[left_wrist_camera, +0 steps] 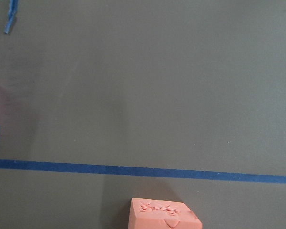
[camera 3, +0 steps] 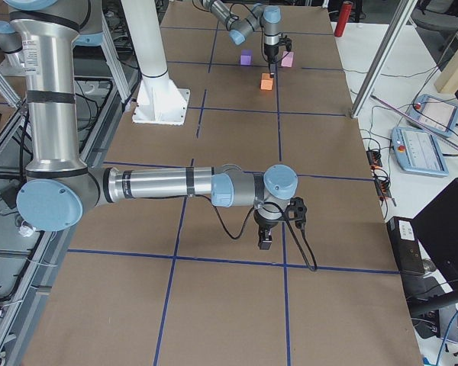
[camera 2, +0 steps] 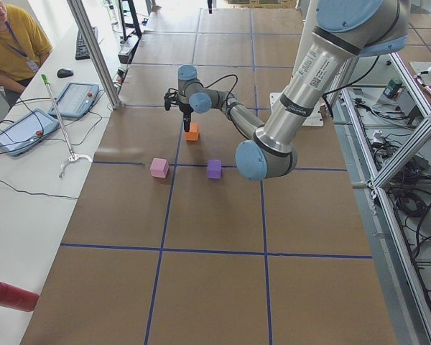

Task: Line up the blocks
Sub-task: 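Reach the left gripper down over the orange cube and grasp it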

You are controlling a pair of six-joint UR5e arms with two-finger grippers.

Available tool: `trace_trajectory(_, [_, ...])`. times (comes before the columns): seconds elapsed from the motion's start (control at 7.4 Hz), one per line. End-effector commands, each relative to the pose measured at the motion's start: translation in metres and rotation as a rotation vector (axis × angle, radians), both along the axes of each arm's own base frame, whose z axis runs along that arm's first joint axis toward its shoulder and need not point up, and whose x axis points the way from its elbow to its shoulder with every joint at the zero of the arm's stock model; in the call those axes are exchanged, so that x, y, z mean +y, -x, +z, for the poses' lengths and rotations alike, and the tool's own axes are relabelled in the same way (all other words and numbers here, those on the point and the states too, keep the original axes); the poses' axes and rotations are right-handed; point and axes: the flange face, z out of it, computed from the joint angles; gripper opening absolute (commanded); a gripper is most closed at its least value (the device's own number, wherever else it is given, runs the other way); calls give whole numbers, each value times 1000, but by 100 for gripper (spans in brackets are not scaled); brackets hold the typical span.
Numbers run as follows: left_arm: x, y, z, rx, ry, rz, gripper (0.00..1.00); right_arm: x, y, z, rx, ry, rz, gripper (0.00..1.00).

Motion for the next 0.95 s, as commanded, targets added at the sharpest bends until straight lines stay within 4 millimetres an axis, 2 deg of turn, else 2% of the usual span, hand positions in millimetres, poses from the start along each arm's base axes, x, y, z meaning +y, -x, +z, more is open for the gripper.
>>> trace_trajectory(0.0, [8,-13,6,-9,14,13,100,0,0,0,0,-1,0,100])
trace_trajectory(0.27, [13,-30,23,-34,38,31,100,0,0,0,0,-1,0,100])
trace_trajectory(0.68, [14,-37,31,-20,24,39,98,0,0,0,0,1,0,100])
trace_trajectory(0.81, [14,-37,32,-19,21,41,69,0,0,0,0,1,0,100])
